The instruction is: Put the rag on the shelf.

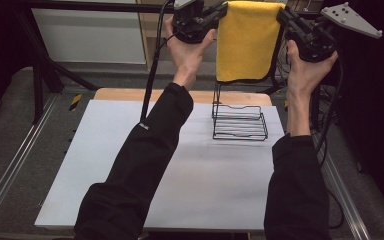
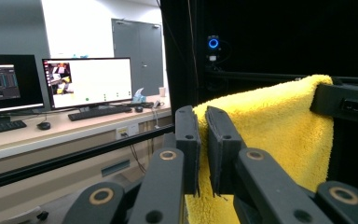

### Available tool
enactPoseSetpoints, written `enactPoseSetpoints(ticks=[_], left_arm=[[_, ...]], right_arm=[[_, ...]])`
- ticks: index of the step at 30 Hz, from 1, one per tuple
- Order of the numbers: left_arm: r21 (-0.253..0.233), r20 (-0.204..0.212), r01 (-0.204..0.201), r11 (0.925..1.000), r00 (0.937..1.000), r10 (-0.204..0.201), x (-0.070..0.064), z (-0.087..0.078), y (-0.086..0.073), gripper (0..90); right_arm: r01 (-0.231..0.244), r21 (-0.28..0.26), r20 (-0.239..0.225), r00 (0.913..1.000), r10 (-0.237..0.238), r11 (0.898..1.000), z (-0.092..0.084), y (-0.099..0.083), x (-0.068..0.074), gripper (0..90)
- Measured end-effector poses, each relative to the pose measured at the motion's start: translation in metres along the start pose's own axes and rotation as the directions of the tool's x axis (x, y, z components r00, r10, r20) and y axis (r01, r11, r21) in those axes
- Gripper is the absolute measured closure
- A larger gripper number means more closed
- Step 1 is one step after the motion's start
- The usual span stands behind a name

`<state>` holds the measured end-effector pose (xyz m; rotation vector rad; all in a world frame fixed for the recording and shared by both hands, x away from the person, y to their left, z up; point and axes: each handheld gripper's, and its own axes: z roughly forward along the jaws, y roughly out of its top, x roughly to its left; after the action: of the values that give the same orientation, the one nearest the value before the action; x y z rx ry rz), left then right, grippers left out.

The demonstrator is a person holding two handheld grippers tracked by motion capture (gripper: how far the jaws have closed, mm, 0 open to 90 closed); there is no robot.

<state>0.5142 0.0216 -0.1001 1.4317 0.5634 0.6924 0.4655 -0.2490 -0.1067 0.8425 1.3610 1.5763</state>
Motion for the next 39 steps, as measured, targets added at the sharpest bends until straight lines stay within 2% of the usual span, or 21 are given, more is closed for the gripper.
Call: enactPoseSetpoints(ticks=[4, 11, 15, 21, 28, 31, 33, 39], left_arm=[[0.009, -0.003, 0.015, 0.9998, 0.9999, -0.015, 0.008, 0.006, -0.007, 83.7], [0.032, -0.02, -0.013, 0.9994, 0.9997, 0.014, 0.016, 0.014, -0.017, 83.7], [0.051, -0.019, -0.035, 0.998, 0.9992, 0.036, 0.015, 0.018, -0.025, 83.7], [0.063, 0.002, -0.039, 0.9972, 0.9992, 0.039, 0.007, 0.026, -0.036, 83.7], [0.03, -0.005, -0.035, 0.9989, 0.9994, 0.036, 0.008, 0.027, -0.033, 83.7], [0.03, -0.015, -0.051, 0.9983, 0.9986, 0.051, 0.009, 0.027, -0.033, 83.7], [0.037, -0.02, -0.067, 0.9971, 0.9975, 0.067, 0.01, 0.027, -0.036, 83.7], [0.086, 0.001, -0.062, 0.9944, 0.9981, 0.062, 0.01, 0.03, -0.056, 83.7]], right_arm=[[0.002, 0.014, -0.007, 1.0, -0.002, 1.0, 0.011, -0.006, -0.003, 83.1], [-0.008, 0.026, -0.023, 0.9997, 0.009, 1.0, 0.025, -0.02, -0.01, 83.1], [-0.011, 0.042, -0.02, 0.9997, 0.012, 0.999, 0.027, -0.031, -0.015, 83.1], [-0.017, 0.065, -0.009, 0.9998, 0.018, 0.998, 0.024, -0.043, -0.025, 83.1], [0.014, 0.052, -0.018, 0.9998, -0.013, 0.999, 0.029, -0.03, -0.029, 83.1], [0.011, 0.054, -0.024, 0.9997, -0.01, 0.998, 0.034, -0.031, -0.031, 83.1], [0.013, 0.059, -0.031, 0.9994, -0.011, 0.998, 0.037, -0.035, -0.033, 83.1], [-0.013, 0.087, -0.044, 0.9989, 0.017, 0.996, 0.037, -0.06, -0.037, 83.1]])
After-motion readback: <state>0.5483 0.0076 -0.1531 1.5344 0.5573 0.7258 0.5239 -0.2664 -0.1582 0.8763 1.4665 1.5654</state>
